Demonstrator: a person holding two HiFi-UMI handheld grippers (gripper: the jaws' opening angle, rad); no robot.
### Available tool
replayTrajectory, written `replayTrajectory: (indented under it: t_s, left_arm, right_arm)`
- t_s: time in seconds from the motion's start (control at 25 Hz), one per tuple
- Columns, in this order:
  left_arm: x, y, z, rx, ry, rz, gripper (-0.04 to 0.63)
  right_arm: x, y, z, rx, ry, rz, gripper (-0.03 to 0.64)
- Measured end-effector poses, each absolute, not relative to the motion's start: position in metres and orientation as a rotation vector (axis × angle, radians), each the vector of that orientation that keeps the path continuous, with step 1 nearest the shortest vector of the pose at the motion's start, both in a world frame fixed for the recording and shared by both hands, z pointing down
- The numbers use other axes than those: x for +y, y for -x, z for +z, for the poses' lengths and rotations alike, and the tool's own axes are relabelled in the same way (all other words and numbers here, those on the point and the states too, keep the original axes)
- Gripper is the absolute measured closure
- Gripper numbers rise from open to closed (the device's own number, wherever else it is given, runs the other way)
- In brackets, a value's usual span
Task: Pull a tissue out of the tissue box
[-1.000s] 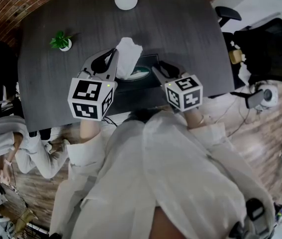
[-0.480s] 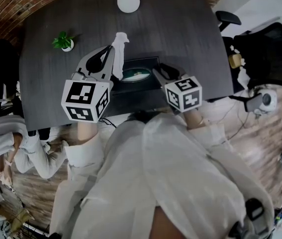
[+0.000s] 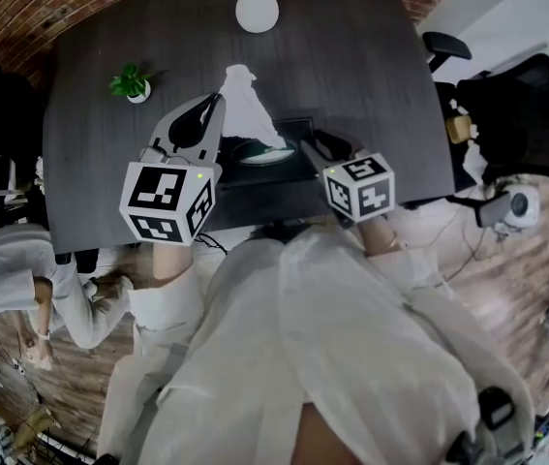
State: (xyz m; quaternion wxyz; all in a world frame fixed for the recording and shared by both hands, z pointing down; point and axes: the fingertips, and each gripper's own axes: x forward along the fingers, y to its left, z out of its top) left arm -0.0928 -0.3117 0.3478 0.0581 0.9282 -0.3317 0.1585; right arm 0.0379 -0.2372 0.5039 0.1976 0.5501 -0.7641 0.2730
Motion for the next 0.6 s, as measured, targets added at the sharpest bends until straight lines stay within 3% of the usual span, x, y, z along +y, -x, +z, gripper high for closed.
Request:
replayTrajectory:
  t_s: [0.6]
  left_arm:
    - [-0.301,0.107,0.346,-1.041,-2.775,0.381,0.588]
  right_arm:
    - [-0.250,-0.023,0.437,-2.312,-1.579,0.614,0.511]
